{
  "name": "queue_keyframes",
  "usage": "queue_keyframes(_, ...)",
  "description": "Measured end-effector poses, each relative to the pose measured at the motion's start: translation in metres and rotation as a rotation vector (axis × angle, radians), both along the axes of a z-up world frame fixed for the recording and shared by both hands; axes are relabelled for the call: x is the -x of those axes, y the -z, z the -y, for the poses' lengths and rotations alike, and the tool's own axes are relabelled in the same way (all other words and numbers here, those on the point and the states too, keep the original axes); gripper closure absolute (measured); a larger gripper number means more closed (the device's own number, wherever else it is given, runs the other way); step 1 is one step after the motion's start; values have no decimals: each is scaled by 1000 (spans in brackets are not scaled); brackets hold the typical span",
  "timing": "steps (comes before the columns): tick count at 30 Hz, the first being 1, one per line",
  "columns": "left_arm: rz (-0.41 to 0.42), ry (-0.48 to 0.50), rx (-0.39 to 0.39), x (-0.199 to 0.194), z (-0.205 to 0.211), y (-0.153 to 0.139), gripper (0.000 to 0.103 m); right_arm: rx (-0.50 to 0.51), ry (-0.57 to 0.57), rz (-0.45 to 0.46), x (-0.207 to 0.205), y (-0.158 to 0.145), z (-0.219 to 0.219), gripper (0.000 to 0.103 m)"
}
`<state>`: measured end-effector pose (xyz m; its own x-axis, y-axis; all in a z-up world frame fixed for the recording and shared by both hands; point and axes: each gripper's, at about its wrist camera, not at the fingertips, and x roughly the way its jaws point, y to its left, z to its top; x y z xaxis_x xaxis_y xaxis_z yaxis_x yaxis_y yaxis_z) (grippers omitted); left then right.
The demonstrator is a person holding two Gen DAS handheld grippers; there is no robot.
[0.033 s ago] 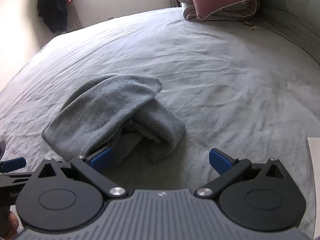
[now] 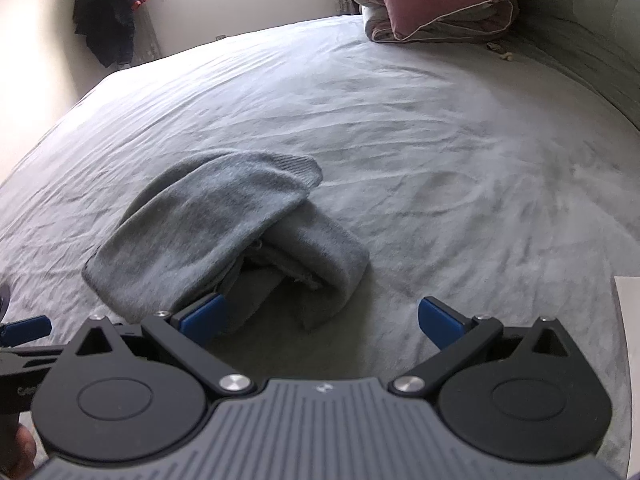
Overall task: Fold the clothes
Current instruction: 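Approach the bunched grey sweater with both grippers open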
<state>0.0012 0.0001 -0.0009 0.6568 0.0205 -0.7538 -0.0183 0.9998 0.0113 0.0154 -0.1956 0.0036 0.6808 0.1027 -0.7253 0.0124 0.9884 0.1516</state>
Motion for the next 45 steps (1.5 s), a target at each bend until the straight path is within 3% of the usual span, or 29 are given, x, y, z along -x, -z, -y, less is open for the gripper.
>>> queue_keyframes(11, -18, -19, 20, -17, 2, 7, 0, -67, -8, -56, -16, 8, 8, 0)
queue_keyframes(21, -169, -26, -48, -35, 4, 46, 0, -59, -5, -200, -43, 46, 20, 0)
queue_keyframes(31, -136, 15, -47, -27, 0, 55, 0, 125, -83, -182, -30, 59, -5, 0)
queue_keyframes(35, -143, 14, -32, -26, -3, 56, 0, 148, -73, -146, -25, 62, -8, 0)
queue_keyframes(40, -94, 15, -27, -13, -4, 55, 0, 152, -79, -129, -23, 62, -8, 0)
queue_keyframes(45, -73, 49, 35, -3, -11, 40, 0, 108, -100, -148, -26, 51, 0, 0)
